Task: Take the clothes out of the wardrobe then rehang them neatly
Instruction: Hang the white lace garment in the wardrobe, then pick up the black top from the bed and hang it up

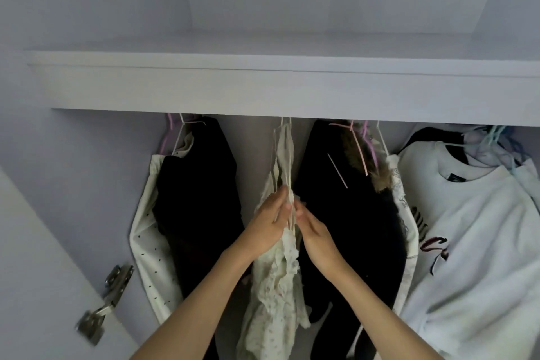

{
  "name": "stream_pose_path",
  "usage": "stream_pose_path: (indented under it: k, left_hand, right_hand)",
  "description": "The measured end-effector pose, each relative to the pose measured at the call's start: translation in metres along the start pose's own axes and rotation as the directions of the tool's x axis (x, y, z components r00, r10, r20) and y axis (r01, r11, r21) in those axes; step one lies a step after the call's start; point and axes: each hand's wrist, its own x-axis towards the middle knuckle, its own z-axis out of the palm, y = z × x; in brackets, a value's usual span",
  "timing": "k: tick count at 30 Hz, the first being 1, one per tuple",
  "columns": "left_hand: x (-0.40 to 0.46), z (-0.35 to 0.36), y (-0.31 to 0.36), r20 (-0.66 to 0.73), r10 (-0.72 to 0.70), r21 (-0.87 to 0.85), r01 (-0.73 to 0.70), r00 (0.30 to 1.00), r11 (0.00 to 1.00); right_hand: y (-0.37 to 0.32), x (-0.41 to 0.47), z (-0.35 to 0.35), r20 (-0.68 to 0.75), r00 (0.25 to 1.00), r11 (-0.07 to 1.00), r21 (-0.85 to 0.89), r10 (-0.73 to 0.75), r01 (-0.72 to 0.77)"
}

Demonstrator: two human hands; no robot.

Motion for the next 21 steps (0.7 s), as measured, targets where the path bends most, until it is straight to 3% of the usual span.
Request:
stream_pose_path:
  k: [3,7,12,16,18,21]
  left_hand:
    - [-0.022,0.008,-0.007,-0.057,0.027,0.139,-0.018,0.998,0.990]
    - [-0.074,0.022,-0.027,-0.181,-0.077,0.401,0.145,0.980,0.904]
    - [-0.180,0.047,-0.042,-0.276,-0.249,0.594,0.368,0.928,0.715]
    - [-0.268,0.049,-0.039,-0.446,-0.358,0.588,0.570,0.820,0.574]
    - [-0.314,0.047,-0.026,-0.541,-0.334,0.574,0.629,0.772,0.524]
    - [-0.390,0.059,-0.009,-0.668,-0.388,0.485,0.767,0.635,0.420]
  right_hand:
    - [0.005,-0.013,-0.008,0.012,0.999,0.980,-0.194,-0.049,0.051]
    - [0.031,-0.038,-0.013,0.057,0.997,0.897,-0.435,-0.056,0.075]
    - [0.068,-0.083,-0.006,0.323,0.939,0.842,-0.535,0.122,0.074]
    - [0.065,-0.105,0.024,0.510,0.857,0.792,-0.553,0.076,0.259]
    - [0.054,-0.119,0.051,0.609,0.793,0.776,-0.513,0.029,0.366]
    - [0.032,-0.158,0.097,0.746,0.665,0.715,-0.445,-0.037,0.539]
